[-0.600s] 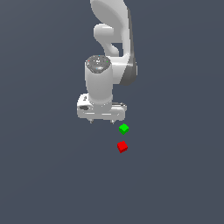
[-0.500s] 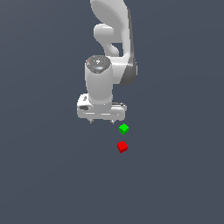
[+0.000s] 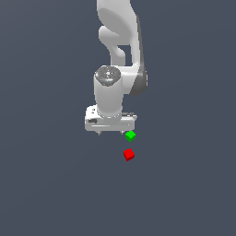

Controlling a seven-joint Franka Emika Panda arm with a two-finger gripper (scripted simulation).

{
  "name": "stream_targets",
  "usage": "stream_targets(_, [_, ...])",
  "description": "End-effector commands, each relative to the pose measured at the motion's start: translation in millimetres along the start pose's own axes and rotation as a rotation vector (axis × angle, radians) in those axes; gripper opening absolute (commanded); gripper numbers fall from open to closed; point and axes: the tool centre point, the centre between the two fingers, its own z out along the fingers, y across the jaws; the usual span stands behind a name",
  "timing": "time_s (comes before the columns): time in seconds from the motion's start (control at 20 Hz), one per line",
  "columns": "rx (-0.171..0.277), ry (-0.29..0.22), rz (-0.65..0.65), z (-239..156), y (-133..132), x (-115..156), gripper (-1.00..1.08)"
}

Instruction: Stack the red cube on top of the green cube.

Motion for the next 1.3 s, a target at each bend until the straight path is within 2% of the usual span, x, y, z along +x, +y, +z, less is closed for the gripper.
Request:
stream_targets(0.0, [0.004,-0.001,-0.047,9,-9,8,1.0])
stream_targets(0.4, [0.02,-0.005,-0.259,48,-52,40,1.0])
stream_targets(0.7, [0.026,-0.007,-0.369,67,-77,52,1.0])
stream_targets(1.25, [0.028,-0.009,-0.402,79,-86,54,1.0])
